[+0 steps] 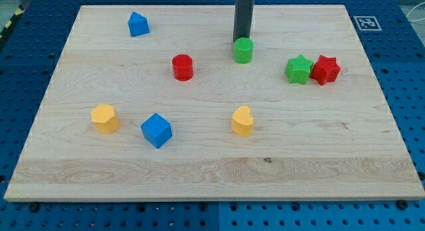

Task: Push the green circle closer to the green star

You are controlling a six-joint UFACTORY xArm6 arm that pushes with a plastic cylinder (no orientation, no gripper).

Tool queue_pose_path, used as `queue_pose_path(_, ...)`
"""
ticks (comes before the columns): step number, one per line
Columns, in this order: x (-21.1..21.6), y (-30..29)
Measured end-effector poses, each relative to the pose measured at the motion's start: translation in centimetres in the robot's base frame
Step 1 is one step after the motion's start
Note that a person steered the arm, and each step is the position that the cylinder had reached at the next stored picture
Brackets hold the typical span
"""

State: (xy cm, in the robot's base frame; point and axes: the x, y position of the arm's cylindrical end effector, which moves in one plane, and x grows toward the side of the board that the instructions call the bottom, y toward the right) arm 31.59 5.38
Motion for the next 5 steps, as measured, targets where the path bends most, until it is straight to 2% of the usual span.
queue_pose_path(2, 3.9, -0.2)
queue_pose_path(3, 3.9, -0.9)
queue_pose_path(4, 4.7, -5.2)
queue_pose_path(5, 6.3, -6.9)
